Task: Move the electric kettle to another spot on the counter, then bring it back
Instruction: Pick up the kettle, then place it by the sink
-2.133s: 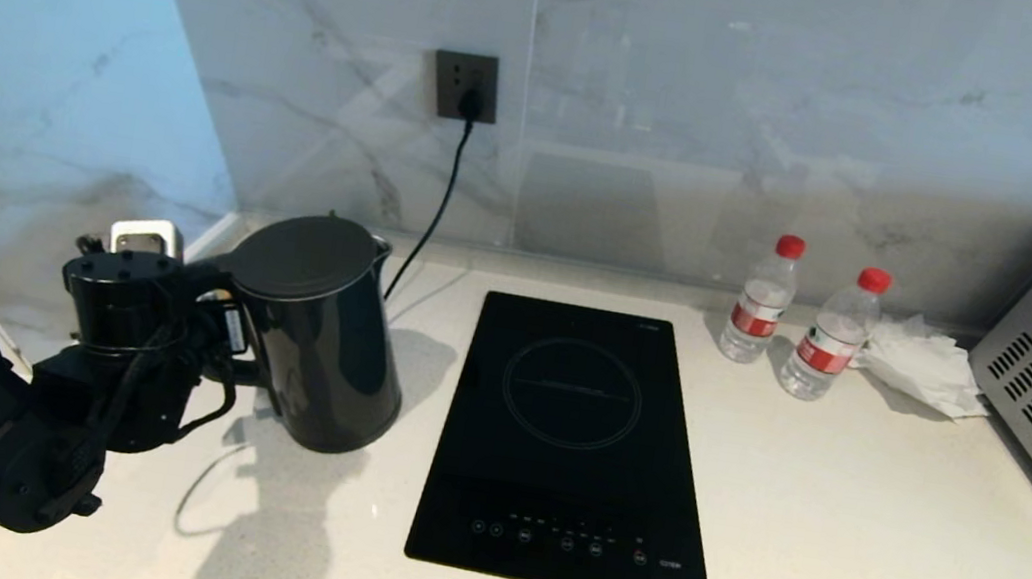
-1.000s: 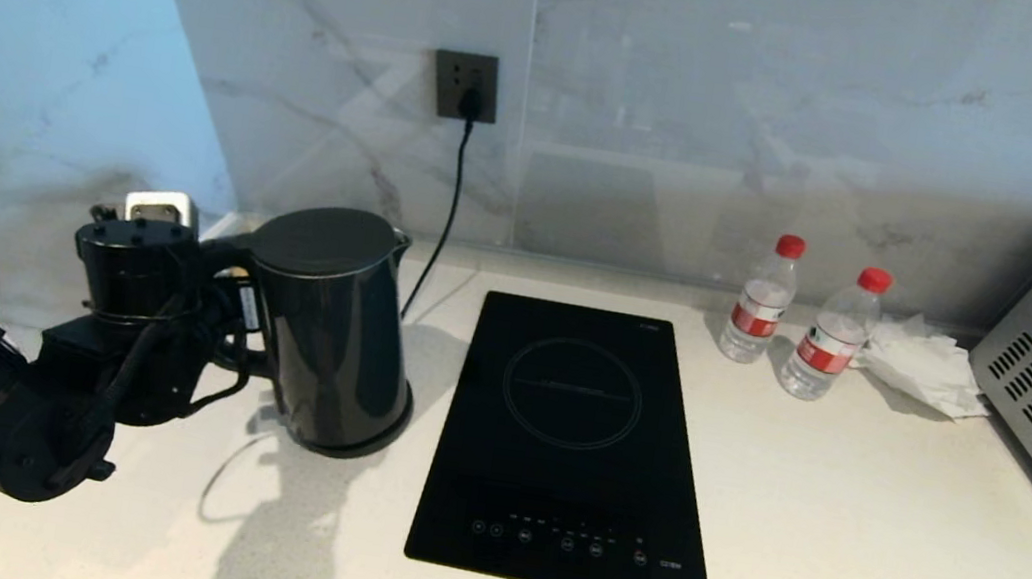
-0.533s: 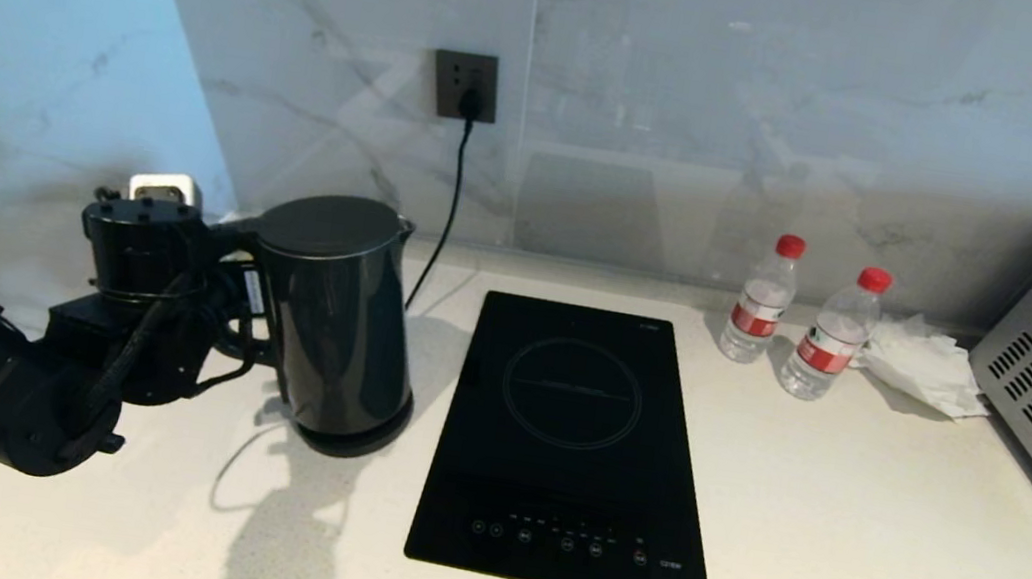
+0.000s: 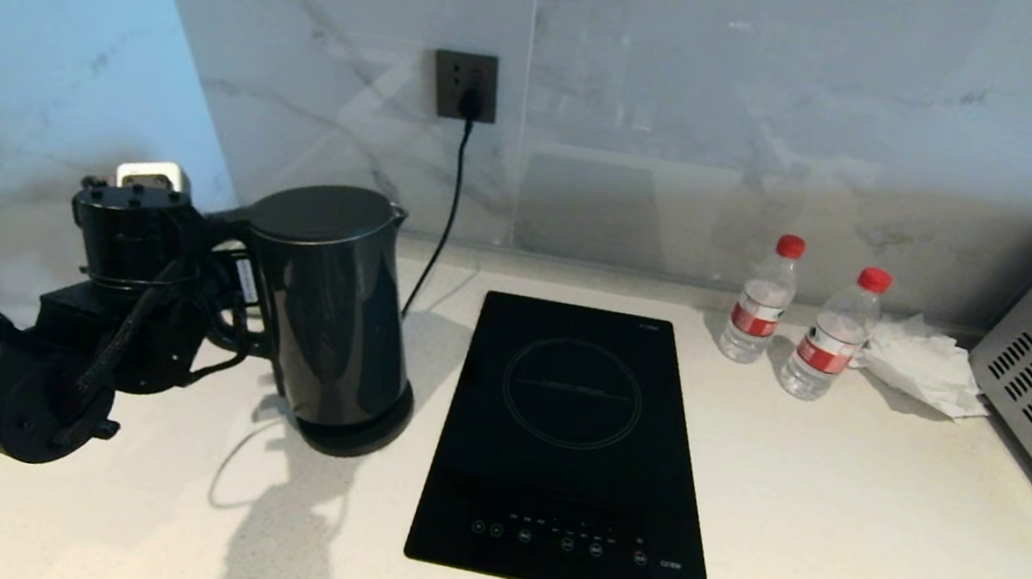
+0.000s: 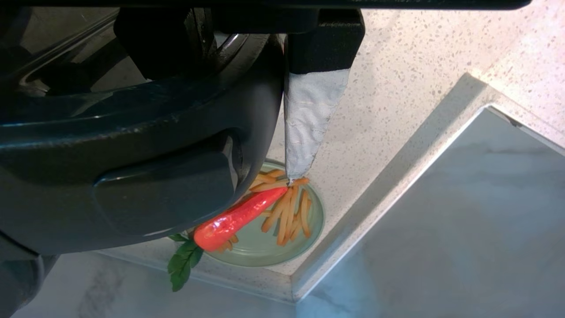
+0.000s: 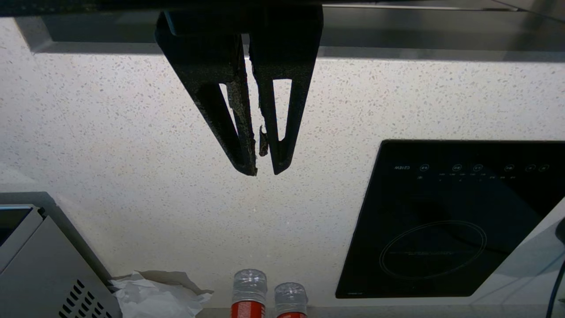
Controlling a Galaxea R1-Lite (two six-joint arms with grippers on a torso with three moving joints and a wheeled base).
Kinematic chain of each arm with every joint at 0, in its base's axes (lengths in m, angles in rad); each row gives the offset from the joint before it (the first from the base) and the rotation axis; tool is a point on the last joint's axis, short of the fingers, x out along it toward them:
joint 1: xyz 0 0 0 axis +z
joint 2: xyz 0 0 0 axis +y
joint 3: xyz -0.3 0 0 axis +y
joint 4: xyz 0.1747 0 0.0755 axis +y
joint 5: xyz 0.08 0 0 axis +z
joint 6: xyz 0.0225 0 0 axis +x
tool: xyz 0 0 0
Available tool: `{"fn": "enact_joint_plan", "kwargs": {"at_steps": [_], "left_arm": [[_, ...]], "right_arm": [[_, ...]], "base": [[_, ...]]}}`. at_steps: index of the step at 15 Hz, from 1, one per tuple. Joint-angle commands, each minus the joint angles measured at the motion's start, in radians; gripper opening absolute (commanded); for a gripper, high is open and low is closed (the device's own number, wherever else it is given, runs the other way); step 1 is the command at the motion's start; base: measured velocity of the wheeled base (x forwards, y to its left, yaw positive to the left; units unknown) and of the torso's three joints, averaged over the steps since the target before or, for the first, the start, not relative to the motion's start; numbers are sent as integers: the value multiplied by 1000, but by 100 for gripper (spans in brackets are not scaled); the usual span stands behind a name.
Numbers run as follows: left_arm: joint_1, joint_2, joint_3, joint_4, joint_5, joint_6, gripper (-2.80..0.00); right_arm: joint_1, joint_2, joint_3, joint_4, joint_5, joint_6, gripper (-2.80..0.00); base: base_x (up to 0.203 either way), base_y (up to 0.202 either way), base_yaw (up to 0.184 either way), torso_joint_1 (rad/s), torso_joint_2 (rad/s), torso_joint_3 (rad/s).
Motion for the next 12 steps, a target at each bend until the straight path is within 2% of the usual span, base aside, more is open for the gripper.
{"fn": "enact_joint_plan", "kwargs": {"at_steps": [1, 6, 12], "left_arm": [[16, -9, 5, -6, 0, -8, -280], [20, -18, -16, -4, -2, -7, -280], [21, -32, -50, 58, -3, -25, -280]], "right_arm": [[0, -1, 0, 0, 0, -1, -280], [0, 0, 1, 0, -1, -1, -280], [0, 0, 0, 0, 0, -1, -280]], "base": [[0, 0, 0, 0, 0, 0], [0, 0, 0, 0, 0, 0], [0, 0, 0, 0, 0, 0]]}}
